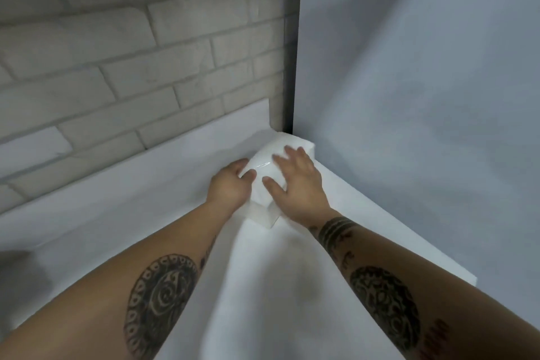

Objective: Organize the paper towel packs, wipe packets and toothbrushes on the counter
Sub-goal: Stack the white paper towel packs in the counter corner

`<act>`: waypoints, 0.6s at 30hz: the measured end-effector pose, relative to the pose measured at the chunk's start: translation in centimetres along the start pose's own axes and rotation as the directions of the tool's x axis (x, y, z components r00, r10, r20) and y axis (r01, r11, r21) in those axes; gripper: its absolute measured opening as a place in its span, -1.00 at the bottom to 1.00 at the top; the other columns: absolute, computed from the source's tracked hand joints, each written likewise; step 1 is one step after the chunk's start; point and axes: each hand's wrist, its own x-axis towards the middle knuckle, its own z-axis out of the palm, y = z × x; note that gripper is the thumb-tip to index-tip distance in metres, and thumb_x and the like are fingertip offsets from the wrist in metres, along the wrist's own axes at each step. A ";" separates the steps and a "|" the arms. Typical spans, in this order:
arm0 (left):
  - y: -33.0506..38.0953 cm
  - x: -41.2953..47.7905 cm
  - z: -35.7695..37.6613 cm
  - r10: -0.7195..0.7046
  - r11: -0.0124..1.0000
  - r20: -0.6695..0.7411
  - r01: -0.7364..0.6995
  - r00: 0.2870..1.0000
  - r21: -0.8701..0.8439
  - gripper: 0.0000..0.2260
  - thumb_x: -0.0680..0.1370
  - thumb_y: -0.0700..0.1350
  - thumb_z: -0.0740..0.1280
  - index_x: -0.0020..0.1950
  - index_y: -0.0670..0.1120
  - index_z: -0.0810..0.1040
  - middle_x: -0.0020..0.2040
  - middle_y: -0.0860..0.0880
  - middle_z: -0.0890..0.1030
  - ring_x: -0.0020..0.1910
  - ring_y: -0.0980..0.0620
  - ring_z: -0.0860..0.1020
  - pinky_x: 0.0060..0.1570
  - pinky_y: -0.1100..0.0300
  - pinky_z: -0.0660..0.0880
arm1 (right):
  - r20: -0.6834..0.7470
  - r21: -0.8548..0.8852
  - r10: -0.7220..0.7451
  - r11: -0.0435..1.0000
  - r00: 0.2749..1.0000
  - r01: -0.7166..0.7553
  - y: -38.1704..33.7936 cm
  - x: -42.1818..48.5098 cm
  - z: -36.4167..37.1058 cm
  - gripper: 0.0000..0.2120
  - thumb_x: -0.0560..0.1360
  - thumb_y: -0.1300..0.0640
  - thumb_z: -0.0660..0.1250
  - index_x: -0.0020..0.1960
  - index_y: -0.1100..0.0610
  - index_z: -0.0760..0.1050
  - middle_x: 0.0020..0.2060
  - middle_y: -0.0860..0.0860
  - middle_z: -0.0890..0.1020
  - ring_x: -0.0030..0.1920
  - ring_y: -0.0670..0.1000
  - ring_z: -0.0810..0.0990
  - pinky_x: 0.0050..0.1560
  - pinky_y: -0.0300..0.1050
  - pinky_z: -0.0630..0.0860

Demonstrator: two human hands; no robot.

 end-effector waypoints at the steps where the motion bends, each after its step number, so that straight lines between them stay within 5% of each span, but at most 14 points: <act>1: 0.3 0.7 0.0 0.014 0.998 -0.035 -0.012 0.999 0.056 -0.59 0.64 0.04 0.32 0.48 0.03 0.49 0.43 0.02 0.54 0.35 -0.04 0.53 0.31 0.20 0.43 | 0.073 -0.083 -0.062 0.994 0.995 0.068 0.8 0.8 0.2 -0.38 0.61 -0.32 0.08 0.59 -0.09 0.26 0.64 -0.04 0.15 0.65 0.05 -0.06 0.60 0.22 0.06; 4: 0.5 1.9 0.1 0.197 0.952 -0.154 -0.151 0.968 0.266 -0.70 0.63 0.02 0.32 0.33 0.00 0.60 0.39 0.00 0.52 0.37 -0.09 0.47 0.33 0.08 0.44 | 0.173 -0.169 -0.027 0.984 0.985 0.057 1.8 3.6 0.8 -0.38 0.63 -0.35 -0.03 0.62 -0.14 0.17 0.65 -0.09 0.07 0.66 0.04 -0.13 0.61 0.24 0.00; 7: 0.2 2.8 0.7 0.340 0.854 -0.088 -0.268 0.936 0.446 -0.75 0.63 0.00 0.26 0.18 -0.02 0.67 0.30 0.01 0.57 0.35 -0.10 0.44 0.27 -0.01 0.48 | 0.176 -0.195 -0.014 0.980 0.984 0.049 1.6 6.3 1.2 -0.40 0.65 -0.30 -0.04 0.63 -0.12 0.15 0.66 -0.08 0.07 0.66 0.08 -0.09 0.60 0.21 0.07; 12: 0.1 6.6 -0.3 0.261 0.886 -0.045 -0.221 0.964 0.408 -0.82 0.65 -0.01 0.24 0.19 0.00 0.56 0.13 -0.03 0.52 0.13 -0.09 0.56 0.09 0.04 0.52 | 0.374 -0.268 -0.039 0.952 0.927 0.148 2.2 11.9 0.3 -0.47 0.73 -0.12 -0.03 0.67 -0.05 0.03 0.67 -0.08 0.01 0.66 0.05 -0.04 0.59 0.17 0.12; 18: 0.3 9.8 -1.7 0.189 0.891 0.006 -0.174 0.982 0.418 -0.84 0.67 -0.05 0.26 0.24 0.08 0.50 0.14 0.03 0.43 0.07 -0.07 0.57 -0.01 0.14 0.42 | 0.349 -0.355 -0.022 0.922 0.937 0.154 1.8 14.0 1.9 -0.43 0.71 -0.16 -0.01 0.67 -0.06 -0.03 0.66 -0.12 -0.03 0.66 0.01 -0.06 0.58 0.20 0.13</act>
